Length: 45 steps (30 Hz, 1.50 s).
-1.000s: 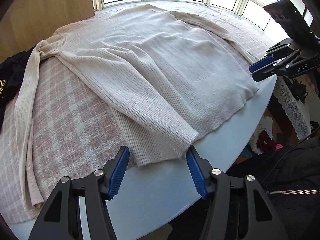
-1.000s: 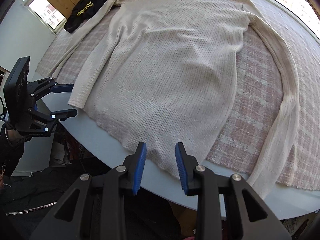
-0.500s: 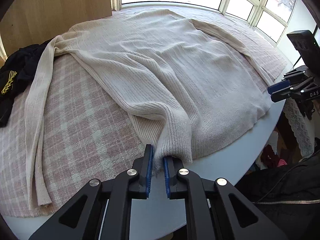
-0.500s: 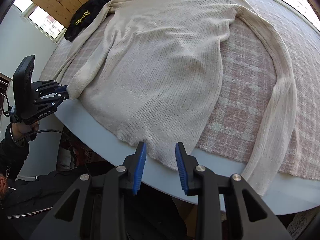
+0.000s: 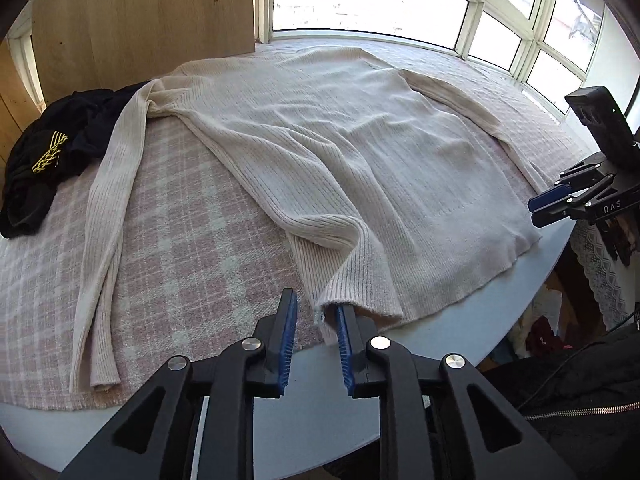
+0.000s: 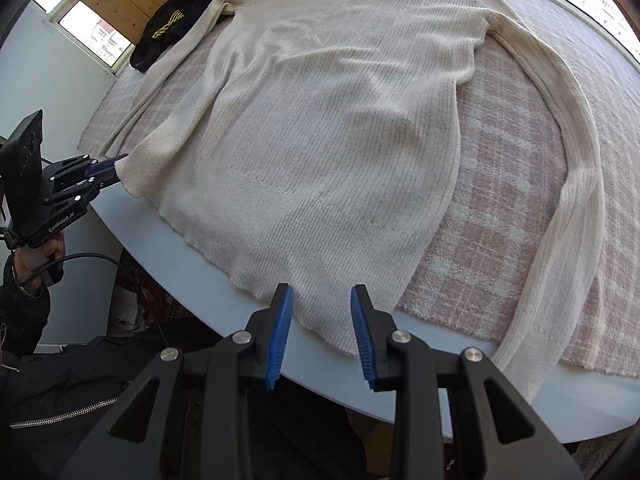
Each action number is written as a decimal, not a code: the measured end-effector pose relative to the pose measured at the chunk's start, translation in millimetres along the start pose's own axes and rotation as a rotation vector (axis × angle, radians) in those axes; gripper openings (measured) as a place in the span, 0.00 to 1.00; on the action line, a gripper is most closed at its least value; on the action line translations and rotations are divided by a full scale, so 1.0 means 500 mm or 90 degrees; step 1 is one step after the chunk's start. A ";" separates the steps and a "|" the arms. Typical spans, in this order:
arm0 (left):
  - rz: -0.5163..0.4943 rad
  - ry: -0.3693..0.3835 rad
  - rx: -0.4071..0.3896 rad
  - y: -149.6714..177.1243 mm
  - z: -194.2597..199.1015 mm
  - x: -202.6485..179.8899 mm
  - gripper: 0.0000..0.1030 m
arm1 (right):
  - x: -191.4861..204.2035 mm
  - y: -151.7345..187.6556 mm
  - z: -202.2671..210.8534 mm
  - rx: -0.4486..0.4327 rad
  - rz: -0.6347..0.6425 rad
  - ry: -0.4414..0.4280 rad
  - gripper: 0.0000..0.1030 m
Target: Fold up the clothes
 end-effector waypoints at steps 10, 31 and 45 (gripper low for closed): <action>0.045 -0.010 -0.040 0.004 -0.008 0.006 0.02 | 0.007 -0.002 -0.013 0.008 0.005 0.008 0.29; 0.085 -0.059 -0.071 -0.001 0.089 0.047 0.07 | 0.002 -0.018 -0.060 0.086 0.056 0.080 0.29; -0.009 -0.044 0.044 -0.185 -0.020 0.248 0.29 | 0.205 -0.142 -0.035 0.011 0.119 -0.017 0.36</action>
Point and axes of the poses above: each gripper's, at about its wrist camera, not at the fingertips, and z roughly against the way its jaws point, x to its left, y to its underside, the point moved 3 cm from there along -z, roughly the way its jaws point, and after that the axes turned 9 degrees about -z, right-handed, at the moved point
